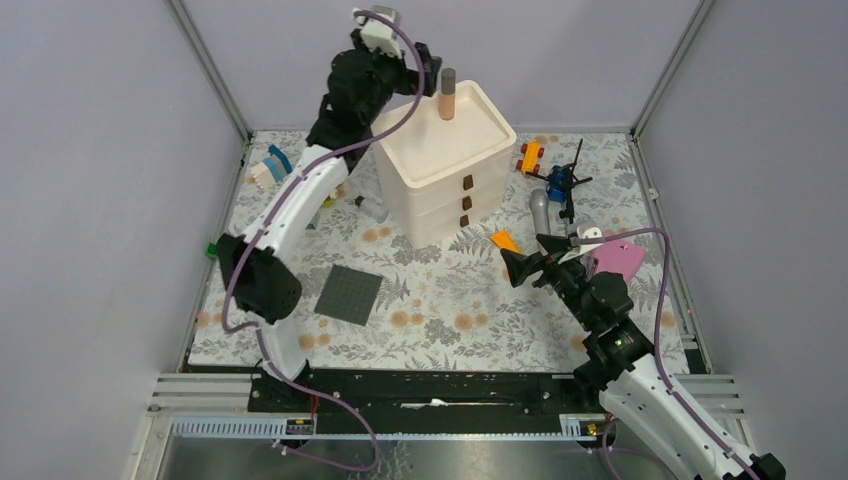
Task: Organize the makeup
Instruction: Place the makeup in the storage box, then pick up the makeup from the center of the board.
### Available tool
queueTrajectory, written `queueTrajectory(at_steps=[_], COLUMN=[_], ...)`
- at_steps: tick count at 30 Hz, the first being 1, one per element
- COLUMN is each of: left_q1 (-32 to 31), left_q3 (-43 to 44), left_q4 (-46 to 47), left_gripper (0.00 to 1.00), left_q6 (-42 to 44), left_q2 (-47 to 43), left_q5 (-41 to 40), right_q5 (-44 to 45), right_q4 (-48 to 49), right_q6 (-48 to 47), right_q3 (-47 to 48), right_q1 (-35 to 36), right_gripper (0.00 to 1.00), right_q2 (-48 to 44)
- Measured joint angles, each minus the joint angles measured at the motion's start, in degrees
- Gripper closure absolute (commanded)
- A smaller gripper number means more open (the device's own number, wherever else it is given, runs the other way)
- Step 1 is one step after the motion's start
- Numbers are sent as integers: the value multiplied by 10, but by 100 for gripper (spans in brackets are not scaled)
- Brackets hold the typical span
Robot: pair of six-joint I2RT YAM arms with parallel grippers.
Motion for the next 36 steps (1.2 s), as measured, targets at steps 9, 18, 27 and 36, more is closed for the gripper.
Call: queueTrajectory(at_steps=[9, 18, 27, 36], left_q1=[85, 197, 207, 206], left_q3=[-209, -364, -342, -351], left_q4=[-35, -162, -295, -285], left_gripper=[5, 1, 6, 11], left_q6=[-166, -401, -502, -561], left_q2=[-236, -240, -77, -68], left_q5=[-196, -245, -129, -96], right_q5=[5, 16, 24, 32], right_q4=[-1, -6, -20, -27], right_q6=[13, 27, 36, 41], right_q3=[-2, -2, -2, -2], right_q1=[0, 0, 0, 0], right_gripper=[0, 0, 1, 0], right_q2=[7, 26, 21, 23])
